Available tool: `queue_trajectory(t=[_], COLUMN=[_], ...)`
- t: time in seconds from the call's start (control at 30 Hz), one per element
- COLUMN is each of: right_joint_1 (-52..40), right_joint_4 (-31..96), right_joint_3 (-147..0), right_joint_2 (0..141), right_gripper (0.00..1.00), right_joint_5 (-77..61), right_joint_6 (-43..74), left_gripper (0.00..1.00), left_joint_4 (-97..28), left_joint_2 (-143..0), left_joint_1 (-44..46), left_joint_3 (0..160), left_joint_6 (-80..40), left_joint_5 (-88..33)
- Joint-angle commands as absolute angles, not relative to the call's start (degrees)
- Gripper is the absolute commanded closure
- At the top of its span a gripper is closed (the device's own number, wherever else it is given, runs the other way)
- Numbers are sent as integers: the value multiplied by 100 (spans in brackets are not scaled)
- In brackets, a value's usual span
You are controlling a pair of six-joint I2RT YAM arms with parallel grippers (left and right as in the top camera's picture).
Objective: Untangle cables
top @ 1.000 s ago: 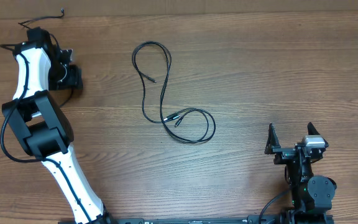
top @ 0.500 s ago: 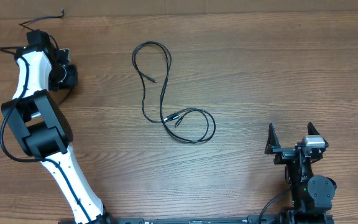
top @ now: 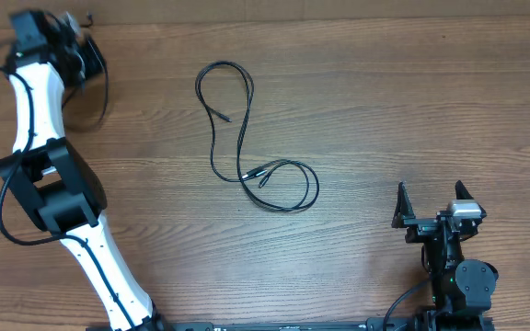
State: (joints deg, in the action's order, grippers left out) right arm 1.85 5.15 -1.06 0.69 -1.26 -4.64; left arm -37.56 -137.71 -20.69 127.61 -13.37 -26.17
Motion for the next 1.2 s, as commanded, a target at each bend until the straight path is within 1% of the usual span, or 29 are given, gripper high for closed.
queue_trajectory(t=[0.0,0.07,0.1,0.13,0.17,0.2,0.27,0.37,0.43,0.5,0.57,0.77,0.93,1.1,1.13,1.17], right_joint_1=[189,189,189,189,189,189,189,189,189,189,189,189,189,189,189,189], right_joint_4=[482,482,482,482,482,482,482,482,482,482,482,482,482,482,482,482], right_joint_3=[-47,-47,-47,-47,-47,-47,-47,-47,-47,-47,-47,-47,-47,-47,-47,-47], right_joint_2=[16,16,16,16,16,16,16,16,16,16,16,16,16,16,16,16], right_gripper=[0,0,0,0,0,0,0,0,0,0,0,0,0,0,0,0], right_joint_5=[-134,-134,-134,-134,-134,-134,-134,-134,-137,-134,-134,-137,-134,-134,-134,-134], right_joint_6=[-434,-434,-434,-434,-434,-434,-434,-434,-434,-434,-434,-434,-434,-434,-434,-434], left_gripper=[96,96,93,79,57,39,24,0,0,0,0,0,1,0,1,6], left_joint_4=[-3153,-2550,-2366,-2268,-2272,-2355,-2683,-3256,-3767,-4075,-4250,-4613,-4453,-3948,-3811,-3732], left_joint_2=[-13756,-13756,-13756,-13758,-13760,-13760,-13775,-13843,-13878,-13882,-13880,-13887,-13887,-13887,-13896,-13902], left_joint_1=[-2137,-2137,-2134,-2132,-2112,-2086,-2012,-1903,-1839,-1824,-1841,-1979,-1990,-1981,-1979,-1979], left_joint_3=[13290,13351,13351,13349,13336,13310,13262,13225,13222,13222,13222,13222,13222,13222,13222,13222], left_joint_6=[-2891,-3291,-3409,-3433,-3430,-3428,-3190,-1914,-1146,-801,-746,-718,-722,-788,-843,-836], left_joint_5=[-3494,-3479,-3444,-3341,-3153,-2926,-2471,-2086,-1623,-1107,-668,-681,-663,-668,-679,-707])
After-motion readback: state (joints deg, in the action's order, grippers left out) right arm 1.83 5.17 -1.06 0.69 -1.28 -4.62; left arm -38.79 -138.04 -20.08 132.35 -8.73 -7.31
